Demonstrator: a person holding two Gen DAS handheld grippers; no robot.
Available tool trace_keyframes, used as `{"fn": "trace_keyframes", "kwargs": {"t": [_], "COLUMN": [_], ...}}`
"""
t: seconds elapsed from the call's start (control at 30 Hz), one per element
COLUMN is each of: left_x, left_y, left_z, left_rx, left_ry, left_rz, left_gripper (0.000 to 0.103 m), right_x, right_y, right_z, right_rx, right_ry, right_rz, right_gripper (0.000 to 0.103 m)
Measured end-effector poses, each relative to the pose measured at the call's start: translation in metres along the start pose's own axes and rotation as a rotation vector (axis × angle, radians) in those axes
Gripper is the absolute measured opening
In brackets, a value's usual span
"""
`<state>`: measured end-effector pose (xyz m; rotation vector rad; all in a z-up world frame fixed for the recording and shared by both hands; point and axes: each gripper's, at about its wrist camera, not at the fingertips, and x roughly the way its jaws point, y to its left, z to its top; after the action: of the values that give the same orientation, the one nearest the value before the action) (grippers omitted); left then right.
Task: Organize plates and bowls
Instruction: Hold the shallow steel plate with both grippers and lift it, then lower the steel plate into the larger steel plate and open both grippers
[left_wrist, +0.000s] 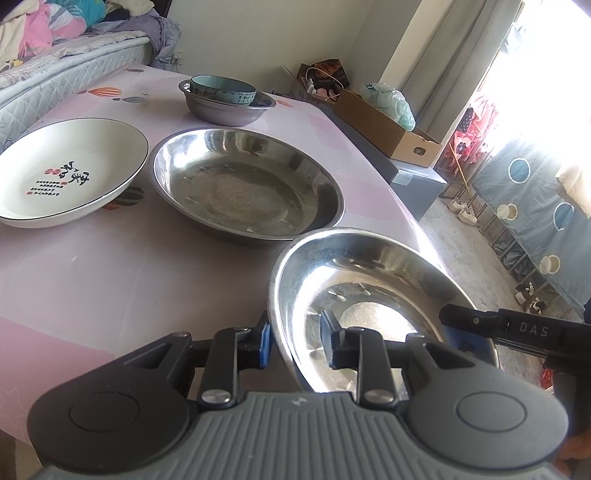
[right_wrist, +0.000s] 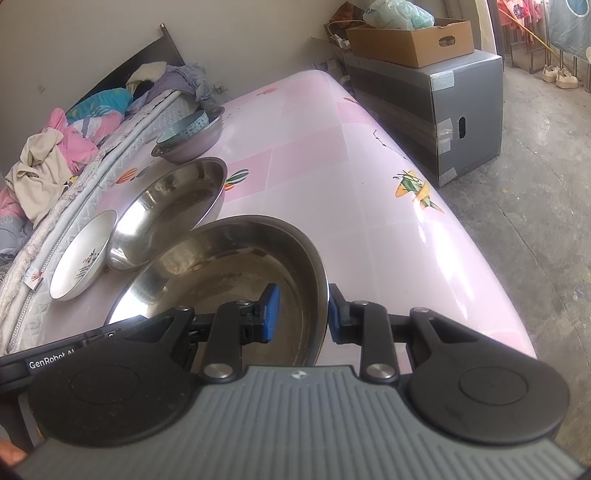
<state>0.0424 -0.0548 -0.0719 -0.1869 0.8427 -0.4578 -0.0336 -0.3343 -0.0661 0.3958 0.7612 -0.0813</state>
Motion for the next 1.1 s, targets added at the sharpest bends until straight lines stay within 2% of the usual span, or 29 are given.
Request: {"fn": "trace_keyframes", "kwargs": {"t": [0.43,1.1], "left_x": [-0.007,-0.034], "left_y": [-0.003,0.002], "left_z": [0.003,0.020], "left_rx": [-0.003,-0.011], "left_ry": [-0.023,-0.103], "left_rz": [-0.006,-0.028], "left_gripper": [0.028,0.029], "right_x": [-0.007,-0.024], "right_y": [0.003,0.025], "right_z": [0.002,0.017], "right_rx": [-0.008,-0.026], "right_ry": [-0.016,-0.067], "right_rz": [0.004,0.031], "right_gripper": [0.027,0.027]}}
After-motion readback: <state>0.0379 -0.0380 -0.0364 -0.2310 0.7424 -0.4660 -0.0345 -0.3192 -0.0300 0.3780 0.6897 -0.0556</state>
